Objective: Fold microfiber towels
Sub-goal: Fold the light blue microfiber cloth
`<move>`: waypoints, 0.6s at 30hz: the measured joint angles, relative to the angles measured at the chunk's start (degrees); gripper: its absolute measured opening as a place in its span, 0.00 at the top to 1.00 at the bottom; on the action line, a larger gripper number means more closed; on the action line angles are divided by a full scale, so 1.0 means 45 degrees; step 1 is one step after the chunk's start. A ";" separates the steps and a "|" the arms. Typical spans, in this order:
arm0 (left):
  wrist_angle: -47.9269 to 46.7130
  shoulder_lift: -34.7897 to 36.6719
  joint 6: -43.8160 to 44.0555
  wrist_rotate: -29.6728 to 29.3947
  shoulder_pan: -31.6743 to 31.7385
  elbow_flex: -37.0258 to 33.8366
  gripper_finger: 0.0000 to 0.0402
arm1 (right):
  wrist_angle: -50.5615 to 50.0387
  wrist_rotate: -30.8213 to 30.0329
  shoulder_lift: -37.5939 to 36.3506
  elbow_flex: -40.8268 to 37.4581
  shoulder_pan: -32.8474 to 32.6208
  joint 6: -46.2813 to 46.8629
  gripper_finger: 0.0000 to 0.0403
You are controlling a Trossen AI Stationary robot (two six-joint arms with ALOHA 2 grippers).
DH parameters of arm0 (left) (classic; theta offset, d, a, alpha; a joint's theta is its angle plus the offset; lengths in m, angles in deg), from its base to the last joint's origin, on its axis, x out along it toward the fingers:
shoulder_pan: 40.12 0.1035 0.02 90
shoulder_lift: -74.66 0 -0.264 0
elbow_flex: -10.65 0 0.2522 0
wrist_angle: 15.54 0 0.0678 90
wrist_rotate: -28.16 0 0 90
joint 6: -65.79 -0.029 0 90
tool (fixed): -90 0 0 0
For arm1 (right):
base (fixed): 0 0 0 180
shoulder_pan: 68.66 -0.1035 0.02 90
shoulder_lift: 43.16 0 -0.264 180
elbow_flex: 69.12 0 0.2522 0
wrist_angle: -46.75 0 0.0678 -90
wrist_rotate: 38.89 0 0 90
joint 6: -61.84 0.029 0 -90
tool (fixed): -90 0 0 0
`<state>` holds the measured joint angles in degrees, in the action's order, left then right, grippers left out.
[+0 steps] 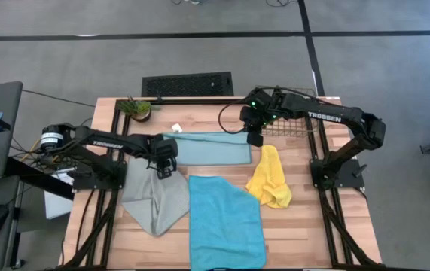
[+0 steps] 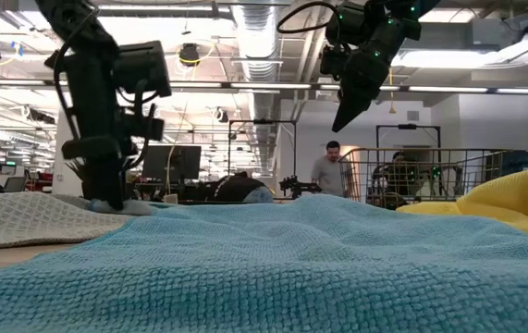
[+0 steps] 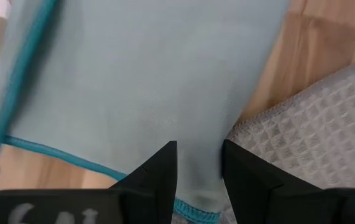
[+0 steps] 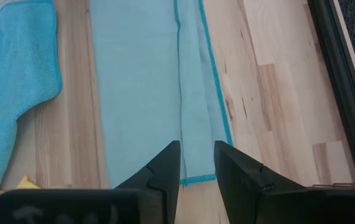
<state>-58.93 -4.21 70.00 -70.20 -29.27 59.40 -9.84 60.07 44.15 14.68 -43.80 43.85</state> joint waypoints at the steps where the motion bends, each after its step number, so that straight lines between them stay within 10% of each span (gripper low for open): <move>1: 0.0222 -0.0001 -0.0005 -0.0021 0.0000 -0.0184 0.71 | -0.0005 -0.0002 0.0000 0.0000 0.0000 0.0003 0.70; 10: 0.0617 0.0027 -0.0598 -0.0370 0.0039 -0.0616 0.73 | 0.0019 -0.0005 0.0000 0.0000 0.0005 0.0003 0.70; 18: 0.0318 -0.0023 -0.0291 -0.0184 0.0068 -0.0345 0.98 | 0.0115 -0.0005 0.0000 0.0000 0.0005 0.0003 0.70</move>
<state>-57.50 -4.31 68.68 -71.03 -28.96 57.85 -9.32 60.04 44.15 14.68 -43.77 43.86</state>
